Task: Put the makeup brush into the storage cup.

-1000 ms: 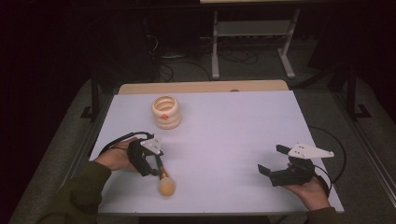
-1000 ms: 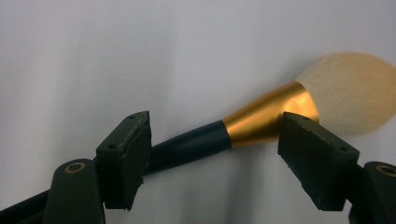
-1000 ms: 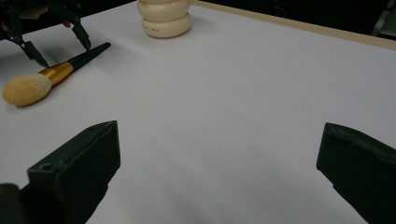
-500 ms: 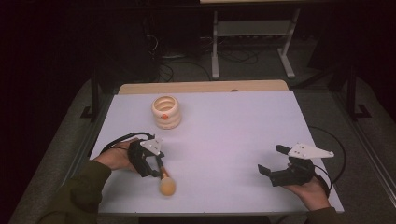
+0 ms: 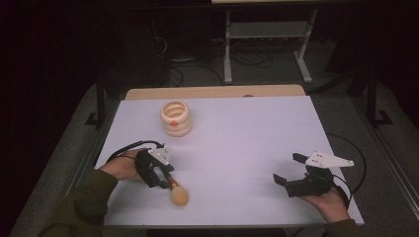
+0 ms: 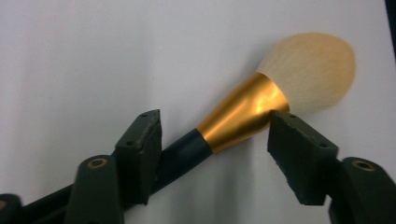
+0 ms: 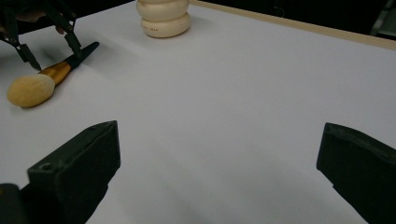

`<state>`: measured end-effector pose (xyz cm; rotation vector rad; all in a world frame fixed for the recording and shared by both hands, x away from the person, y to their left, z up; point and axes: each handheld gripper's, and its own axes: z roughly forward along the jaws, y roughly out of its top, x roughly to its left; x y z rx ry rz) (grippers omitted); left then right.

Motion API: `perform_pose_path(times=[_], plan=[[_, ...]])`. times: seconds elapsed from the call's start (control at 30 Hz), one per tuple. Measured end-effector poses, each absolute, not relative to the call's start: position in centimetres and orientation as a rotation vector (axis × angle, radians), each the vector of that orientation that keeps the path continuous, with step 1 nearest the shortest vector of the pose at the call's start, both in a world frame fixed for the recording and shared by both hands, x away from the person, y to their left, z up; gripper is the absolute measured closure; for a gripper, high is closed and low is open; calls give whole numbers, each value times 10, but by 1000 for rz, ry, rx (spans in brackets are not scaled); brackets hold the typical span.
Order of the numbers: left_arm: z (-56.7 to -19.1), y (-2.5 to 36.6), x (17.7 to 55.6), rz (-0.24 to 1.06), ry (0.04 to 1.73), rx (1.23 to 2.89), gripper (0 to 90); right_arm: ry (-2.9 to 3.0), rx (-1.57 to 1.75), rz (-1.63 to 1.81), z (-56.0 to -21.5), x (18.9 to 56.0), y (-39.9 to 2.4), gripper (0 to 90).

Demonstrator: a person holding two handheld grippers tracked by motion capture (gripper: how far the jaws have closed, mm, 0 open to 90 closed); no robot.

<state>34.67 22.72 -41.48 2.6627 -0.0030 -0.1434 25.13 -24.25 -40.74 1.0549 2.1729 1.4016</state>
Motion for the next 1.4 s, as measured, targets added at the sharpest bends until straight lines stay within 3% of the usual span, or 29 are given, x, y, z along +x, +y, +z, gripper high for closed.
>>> perform_pose_path(times=[0.5, 1.23, 1.4], plan=[[-419, 225, 342, -147, -31, 2749, 511, 2165, 1061, 1410, -407, 251, -243, 0], [-418, 213, 332, -111, -60, 2789, 542, 2169, 1065, 1410, -407, 252, -243, 0], [-417, 210, 332, -95, -72, 2814, 582, 2168, 1062, 1409, -407, 252, -244, 0]])
